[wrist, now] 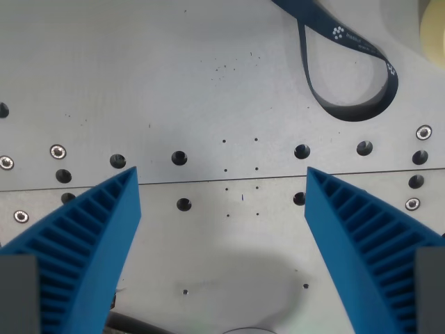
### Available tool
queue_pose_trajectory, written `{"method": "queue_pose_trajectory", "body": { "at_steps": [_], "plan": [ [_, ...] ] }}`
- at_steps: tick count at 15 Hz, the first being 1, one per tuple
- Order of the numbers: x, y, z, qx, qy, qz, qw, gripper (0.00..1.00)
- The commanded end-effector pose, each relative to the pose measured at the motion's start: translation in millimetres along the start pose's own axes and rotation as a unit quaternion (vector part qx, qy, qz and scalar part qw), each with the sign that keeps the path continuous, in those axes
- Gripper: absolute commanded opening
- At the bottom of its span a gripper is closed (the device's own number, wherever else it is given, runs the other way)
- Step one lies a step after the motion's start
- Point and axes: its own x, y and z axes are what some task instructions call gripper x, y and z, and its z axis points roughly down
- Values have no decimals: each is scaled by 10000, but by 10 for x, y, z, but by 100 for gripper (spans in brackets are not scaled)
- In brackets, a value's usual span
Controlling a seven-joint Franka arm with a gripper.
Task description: Move above the blue bag
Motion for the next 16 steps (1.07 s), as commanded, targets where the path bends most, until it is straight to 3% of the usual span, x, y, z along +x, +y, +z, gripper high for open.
{"method": "queue_pose_trajectory", "body": {
  "at_steps": [1,9,16],
  "plan": [
    [-4,0,-21,1,25,2,10000,100],
    [20,22,11,-4,33,167,9999,100],
    [143,147,181,-62,127,658,9977,100]
  ]
}}
